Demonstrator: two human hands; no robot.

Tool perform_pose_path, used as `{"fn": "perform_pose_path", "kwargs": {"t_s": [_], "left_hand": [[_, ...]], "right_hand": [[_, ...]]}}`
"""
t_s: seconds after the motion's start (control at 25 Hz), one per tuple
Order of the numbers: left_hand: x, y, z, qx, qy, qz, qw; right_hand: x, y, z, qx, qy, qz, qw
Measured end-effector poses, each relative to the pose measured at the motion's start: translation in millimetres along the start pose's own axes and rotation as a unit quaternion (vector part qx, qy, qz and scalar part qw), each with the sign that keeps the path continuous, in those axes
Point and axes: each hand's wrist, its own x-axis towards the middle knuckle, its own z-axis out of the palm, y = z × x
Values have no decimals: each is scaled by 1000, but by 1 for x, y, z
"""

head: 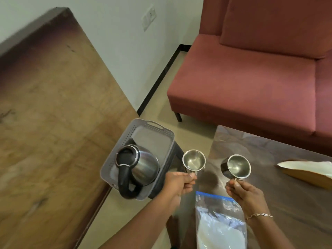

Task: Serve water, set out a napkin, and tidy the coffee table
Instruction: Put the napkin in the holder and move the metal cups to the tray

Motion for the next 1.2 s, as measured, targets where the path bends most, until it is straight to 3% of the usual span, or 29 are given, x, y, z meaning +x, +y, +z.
{"fn": "perform_pose_path", "kwargs": {"t_s": [0.32, 0.44, 0.84, 1.2], "left_hand": [[27, 143, -133, 95, 36, 86, 991], [66, 168, -172, 130, 52, 80, 987], [219, 117, -229, 79, 89, -35, 992], [279, 79, -234, 2, 121, -25, 992]], "right_hand": [[30, 7, 169, 2, -67, 15, 998], [50, 21, 210, -25, -85, 20, 996], [132, 80, 289, -54, -83, 101, 990], [180, 111, 320, -103, -47, 137, 984]]}}
